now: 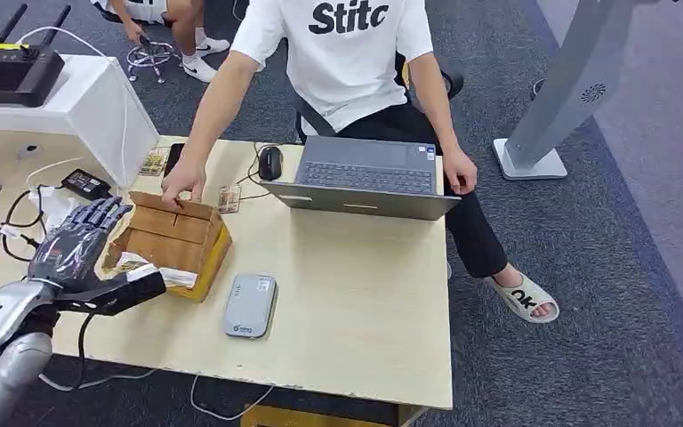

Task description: Pass the card to the sensor for recognition and then transmit it.

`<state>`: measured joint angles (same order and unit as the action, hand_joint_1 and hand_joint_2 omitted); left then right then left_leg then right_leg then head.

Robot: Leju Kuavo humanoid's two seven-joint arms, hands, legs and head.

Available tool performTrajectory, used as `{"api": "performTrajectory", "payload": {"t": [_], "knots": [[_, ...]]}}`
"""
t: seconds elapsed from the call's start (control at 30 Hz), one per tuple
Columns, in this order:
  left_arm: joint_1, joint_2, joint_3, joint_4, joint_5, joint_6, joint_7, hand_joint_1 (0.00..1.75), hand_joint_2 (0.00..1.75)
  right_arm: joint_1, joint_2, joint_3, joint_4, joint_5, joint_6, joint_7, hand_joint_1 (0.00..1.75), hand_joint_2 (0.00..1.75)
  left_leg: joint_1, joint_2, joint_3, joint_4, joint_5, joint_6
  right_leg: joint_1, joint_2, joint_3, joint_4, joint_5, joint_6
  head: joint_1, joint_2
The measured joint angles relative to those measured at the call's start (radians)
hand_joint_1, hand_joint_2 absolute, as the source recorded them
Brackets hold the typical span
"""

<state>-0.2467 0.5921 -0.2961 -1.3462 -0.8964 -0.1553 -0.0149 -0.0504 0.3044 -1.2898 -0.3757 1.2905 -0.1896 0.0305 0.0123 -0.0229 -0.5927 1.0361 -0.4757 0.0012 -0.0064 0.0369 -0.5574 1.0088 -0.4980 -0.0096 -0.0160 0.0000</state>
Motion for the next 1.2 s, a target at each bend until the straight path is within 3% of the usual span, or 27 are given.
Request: {"api": "performTrajectory", "payload": {"t": [0.13,0.5,0.8,1.03,1.2], "knots": [[-0.054,0.039,-0.047,0.012,0.058,-0.044,-0.019,0.00,1.75,-0.004,-0.002,0.000,0.014,0.003,-0.010,0.000,0.00,1.75,0.000,0.000,0.000,0.000,0.000,0.000,0.000,0.000,0.000,0.000,0.000,0.000,0.000,0.000],[-0.182,0.146,-0.144,0.012,0.351,-0.246,-0.063,0.00,1.75,-0.012,-0.012,0.000,0.040,0.007,-0.009,0.000,0.00,1.75,0.000,0.000,0.000,0.000,0.000,0.000,0.000,0.001,0.000,0.000,0.000,0.000,0.000,0.000],[-0.224,0.243,-0.212,-0.043,0.527,-0.375,-0.020,0.00,1.75,-0.013,-0.022,0.000,0.056,0.005,-0.008,0.006,0.00,1.75,0.000,0.001,0.000,0.000,0.000,0.000,0.000,0.001,0.000,0.000,0.000,0.000,0.000,0.000],[-0.238,0.332,-0.287,-0.120,0.585,-0.366,0.028,0.00,1.75,-0.014,-0.025,0.000,0.063,-0.004,-0.008,0.007,0.00,1.75,0.000,0.001,0.000,0.000,0.000,-0.001,0.000,0.001,0.000,0.000,0.000,0.000,0.000,0.000],[-0.215,0.340,-0.334,-0.131,0.506,-0.271,0.046,0.00,1.75,-0.017,-0.026,0.000,0.065,-0.007,-0.009,0.010,0.00,1.75,0.000,0.001,0.000,0.000,0.000,-0.001,0.000,0.001,0.000,0.000,0.000,0.000,0.000,0.000]]}}
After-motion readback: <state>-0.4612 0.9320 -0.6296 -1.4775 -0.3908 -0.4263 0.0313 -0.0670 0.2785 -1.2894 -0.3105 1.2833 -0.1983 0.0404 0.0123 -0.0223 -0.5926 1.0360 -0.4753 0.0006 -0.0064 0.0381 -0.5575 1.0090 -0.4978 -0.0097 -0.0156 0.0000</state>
